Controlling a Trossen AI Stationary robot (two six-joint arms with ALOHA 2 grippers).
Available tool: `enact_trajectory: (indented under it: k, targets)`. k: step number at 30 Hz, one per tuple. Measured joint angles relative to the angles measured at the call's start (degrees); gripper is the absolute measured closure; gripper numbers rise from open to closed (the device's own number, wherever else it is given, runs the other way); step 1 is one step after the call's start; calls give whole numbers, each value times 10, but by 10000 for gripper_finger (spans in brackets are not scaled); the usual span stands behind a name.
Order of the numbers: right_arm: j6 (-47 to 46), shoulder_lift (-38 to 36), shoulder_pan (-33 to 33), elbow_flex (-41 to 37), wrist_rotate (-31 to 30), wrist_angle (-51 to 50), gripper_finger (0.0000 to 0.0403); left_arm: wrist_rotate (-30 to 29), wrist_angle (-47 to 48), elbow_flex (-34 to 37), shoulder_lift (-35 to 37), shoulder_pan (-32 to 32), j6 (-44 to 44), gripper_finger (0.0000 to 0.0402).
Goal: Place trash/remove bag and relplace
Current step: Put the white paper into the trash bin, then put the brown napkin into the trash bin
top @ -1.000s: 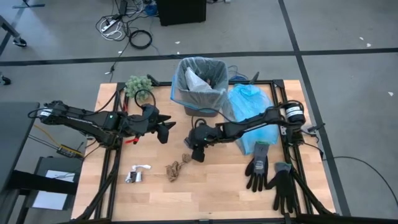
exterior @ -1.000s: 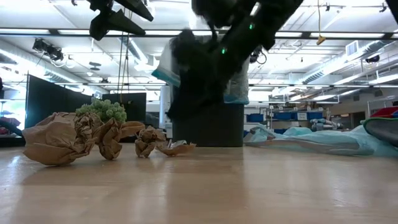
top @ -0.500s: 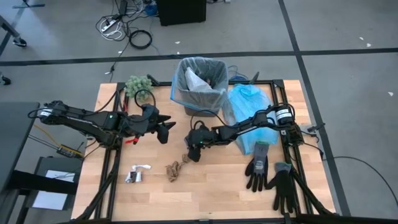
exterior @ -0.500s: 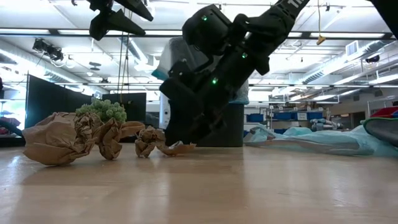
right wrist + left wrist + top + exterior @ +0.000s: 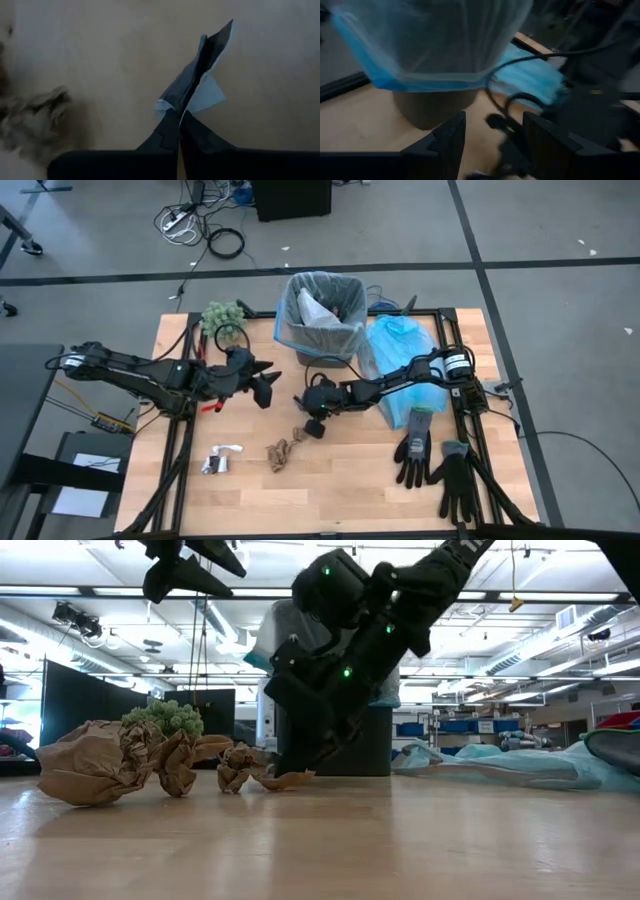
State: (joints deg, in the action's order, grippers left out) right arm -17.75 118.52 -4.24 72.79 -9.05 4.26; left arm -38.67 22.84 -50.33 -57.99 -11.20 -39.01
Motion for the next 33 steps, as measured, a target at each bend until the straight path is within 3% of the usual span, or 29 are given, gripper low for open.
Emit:
enact_trajectory:
  k: [4,12,22,28,33]
  targets:
    - [35,-44,-6,22,-8,-9,403,-25,18,0,-12,0,-1,194]
    - [147,-158,-5,76,-117,-53,403,-22,12,0,-45,0,-2,194]
    - [250,-259,49,88,-240,-60,402,-22,-137,0,-51,0,23,194]
    - [269,-293,87,88,-246,-59,402,-22,-193,0,-51,0,29,194]
    - [258,-302,92,88,-201,-65,402,-8,-168,0,-51,0,28,194]
